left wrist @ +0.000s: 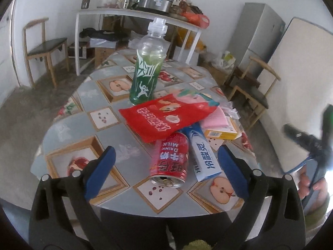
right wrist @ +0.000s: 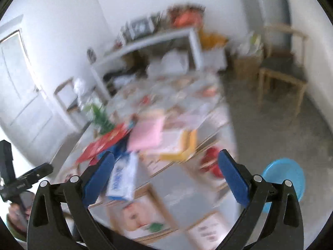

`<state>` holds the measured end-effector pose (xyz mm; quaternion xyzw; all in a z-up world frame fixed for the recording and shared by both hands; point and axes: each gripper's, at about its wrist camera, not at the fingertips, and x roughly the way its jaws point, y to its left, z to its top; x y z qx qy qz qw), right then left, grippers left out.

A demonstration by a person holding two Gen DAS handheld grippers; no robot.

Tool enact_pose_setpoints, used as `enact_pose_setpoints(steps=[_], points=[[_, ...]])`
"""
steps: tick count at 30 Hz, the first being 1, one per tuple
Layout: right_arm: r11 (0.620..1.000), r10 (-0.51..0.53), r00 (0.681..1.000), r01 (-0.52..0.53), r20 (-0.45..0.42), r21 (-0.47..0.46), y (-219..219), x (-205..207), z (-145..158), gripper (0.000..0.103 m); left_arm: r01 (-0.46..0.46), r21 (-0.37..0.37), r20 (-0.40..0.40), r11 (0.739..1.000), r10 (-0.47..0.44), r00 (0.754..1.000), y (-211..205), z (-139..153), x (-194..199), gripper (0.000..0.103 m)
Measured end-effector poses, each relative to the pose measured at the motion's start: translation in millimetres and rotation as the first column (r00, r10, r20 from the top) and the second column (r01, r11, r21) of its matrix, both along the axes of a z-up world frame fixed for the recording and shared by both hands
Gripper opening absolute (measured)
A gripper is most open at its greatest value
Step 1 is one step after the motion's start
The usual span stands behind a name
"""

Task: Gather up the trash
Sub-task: 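Grasp the red snack bag with the left gripper while the right gripper grasps the pink sponge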

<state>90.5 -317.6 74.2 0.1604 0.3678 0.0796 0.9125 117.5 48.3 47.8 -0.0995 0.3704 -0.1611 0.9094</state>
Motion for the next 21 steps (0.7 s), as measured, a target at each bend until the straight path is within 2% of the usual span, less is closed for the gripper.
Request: enact_pose_setpoints(steps=[3,6,11,14,16,18,21], points=[[0.990,0.079,0.993,-0.067,-0.092,0.122,22,16,-18,0.096,0.009,-0.068,-0.030,0.998,-0.011,0.999,9,-19,7,0.094],[0.981,0.126,0.981,-0.101,-0.145,0.167,52,30,-32,0.096,-0.016,-0.119,-0.091,0.993,0.005,0.996,20,-37,19,0.094],[0.971,0.141,0.968,-0.094,-0.208,0.221,64,57,-43,0.089,-0.056,-0.248,-0.154,0.967,0.018,0.988,42,-53,50,0.094],[0.966,0.141,0.965,-0.085,-0.223,0.245,70,67,-46,0.085,-0.082,-0.353,-0.217,0.932,0.003,0.976,54,-66,77,0.094],[0.964,0.142,0.963,-0.082,-0.230,0.251,67,74,-46,0.082,-0.111,-0.422,-0.272,0.900,-0.010,0.962,59,-79,95,0.087],[0.966,0.136,0.963,-0.078,-0.231,0.246,67,74,-46,0.080,-0.144,-0.473,-0.338,0.869,-0.029,0.941,61,-94,112,0.073],[0.968,0.120,0.966,-0.062,-0.231,0.242,62,73,-46,0.080,-0.199,-0.533,-0.421,0.822,-0.054,0.905,61,-115,129,0.066]])
